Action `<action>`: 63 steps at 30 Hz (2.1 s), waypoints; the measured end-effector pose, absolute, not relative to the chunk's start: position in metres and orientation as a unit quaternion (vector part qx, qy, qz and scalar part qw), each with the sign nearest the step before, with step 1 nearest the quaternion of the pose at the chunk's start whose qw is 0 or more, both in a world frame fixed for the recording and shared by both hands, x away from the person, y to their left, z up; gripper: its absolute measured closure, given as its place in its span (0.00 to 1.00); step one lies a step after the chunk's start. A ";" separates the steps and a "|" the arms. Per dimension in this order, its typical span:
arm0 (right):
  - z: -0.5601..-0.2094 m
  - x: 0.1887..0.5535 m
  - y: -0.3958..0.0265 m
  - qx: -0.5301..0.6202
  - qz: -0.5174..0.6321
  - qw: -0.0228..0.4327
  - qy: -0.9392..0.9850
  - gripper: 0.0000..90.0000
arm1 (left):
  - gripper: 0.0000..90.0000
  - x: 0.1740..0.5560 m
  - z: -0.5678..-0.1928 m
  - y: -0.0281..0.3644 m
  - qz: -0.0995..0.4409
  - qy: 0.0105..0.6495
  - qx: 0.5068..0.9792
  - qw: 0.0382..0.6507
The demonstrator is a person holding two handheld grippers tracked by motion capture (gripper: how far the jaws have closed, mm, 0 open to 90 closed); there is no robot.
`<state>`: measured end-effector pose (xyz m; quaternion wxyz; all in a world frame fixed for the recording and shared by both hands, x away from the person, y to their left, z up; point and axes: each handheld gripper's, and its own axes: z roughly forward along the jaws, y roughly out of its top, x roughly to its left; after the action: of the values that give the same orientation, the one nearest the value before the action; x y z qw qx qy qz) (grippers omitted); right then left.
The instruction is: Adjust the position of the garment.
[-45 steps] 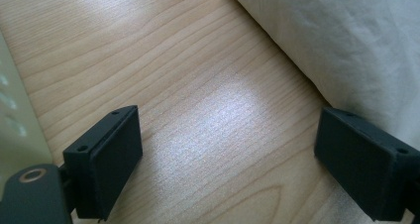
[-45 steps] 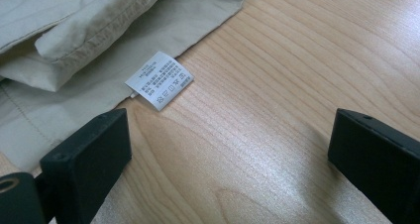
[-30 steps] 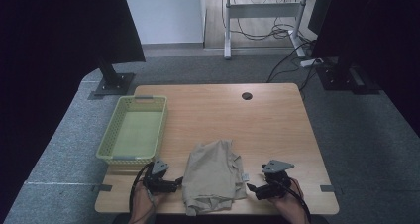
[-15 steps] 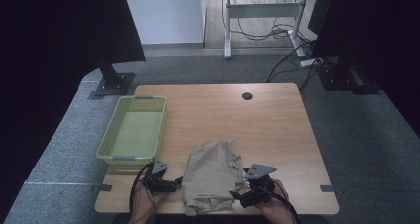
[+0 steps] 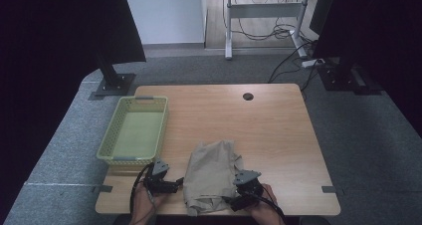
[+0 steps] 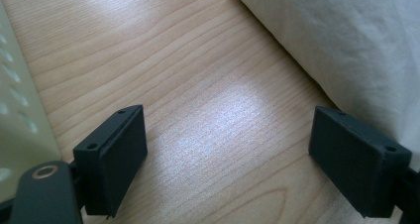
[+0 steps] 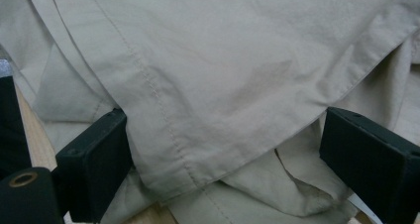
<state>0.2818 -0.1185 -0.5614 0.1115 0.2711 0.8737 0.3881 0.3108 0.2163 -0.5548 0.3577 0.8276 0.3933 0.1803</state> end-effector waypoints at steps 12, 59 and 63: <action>-0.561 0.300 -0.128 0.291 0.387 0.121 0.867 0.09 | 0.12 0.310 -0.555 0.215 0.178 0.390 0.831 0.355; -0.560 0.405 -0.137 0.320 0.384 0.133 0.856 0.09 | 0.14 0.310 -0.555 0.216 0.178 0.391 0.829 0.358; -0.558 0.406 -0.138 0.327 0.396 0.119 0.850 0.09 | 0.15 0.310 -0.555 0.216 0.178 0.391 0.829 0.358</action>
<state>0.4057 -0.1380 -0.5584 0.1186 0.3267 0.8501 0.3956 0.3098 0.2157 -0.5549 0.3580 0.8289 0.3911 0.1785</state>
